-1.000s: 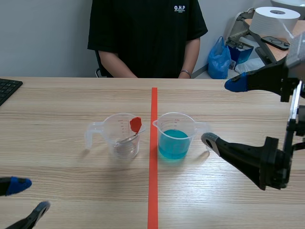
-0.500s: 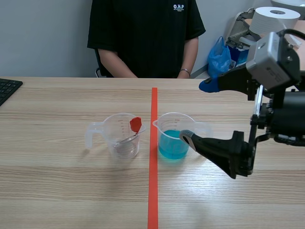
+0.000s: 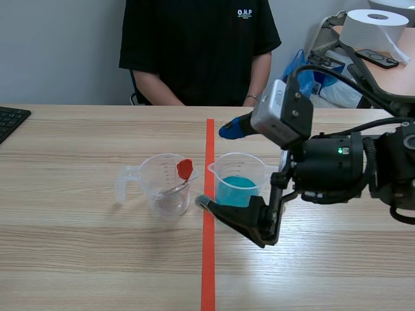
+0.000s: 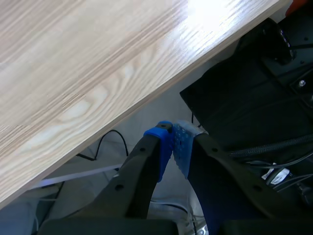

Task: Do the redox reaction experiment.
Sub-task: 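Lift the metal plate out of the left beaker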

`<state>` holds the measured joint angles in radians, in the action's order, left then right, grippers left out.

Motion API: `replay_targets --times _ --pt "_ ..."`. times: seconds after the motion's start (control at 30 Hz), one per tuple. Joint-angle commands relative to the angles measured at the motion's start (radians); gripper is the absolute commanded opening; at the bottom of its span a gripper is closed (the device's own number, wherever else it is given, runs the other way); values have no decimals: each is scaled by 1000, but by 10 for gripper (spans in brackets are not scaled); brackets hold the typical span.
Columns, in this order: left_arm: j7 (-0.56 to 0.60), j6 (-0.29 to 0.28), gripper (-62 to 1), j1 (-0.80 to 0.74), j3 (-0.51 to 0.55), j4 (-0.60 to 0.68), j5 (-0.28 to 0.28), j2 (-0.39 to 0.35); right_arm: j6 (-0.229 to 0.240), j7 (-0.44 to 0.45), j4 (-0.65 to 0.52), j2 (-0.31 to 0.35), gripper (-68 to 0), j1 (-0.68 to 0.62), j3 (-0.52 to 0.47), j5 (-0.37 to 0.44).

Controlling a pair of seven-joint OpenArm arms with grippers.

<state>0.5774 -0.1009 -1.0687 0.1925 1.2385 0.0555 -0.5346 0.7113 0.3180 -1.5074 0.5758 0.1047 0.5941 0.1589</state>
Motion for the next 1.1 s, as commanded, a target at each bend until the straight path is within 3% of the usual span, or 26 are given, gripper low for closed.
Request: replay_targets --times 0.0,0.27,0.83,0.97,1.07 --pt "10 3 -577 0 1 17 -7 4 -7 34 0 -3 -3 34 1 0" --pt "5 5 -578 8 1 10 -11 2 -11 44 57 -66 -109 113 70 -76" --pt "6 5 -577 8 1 10 -10 2 -11 3 74 -105 -511 136 95 -129" --pt "6 5 -577 8 1 10 -10 2 -11 6 74 -105 -645 136 95 -129" --pt "6 5 -577 8 1 10 -10 2 -11 33 74 -105 -658 136 95 -129"
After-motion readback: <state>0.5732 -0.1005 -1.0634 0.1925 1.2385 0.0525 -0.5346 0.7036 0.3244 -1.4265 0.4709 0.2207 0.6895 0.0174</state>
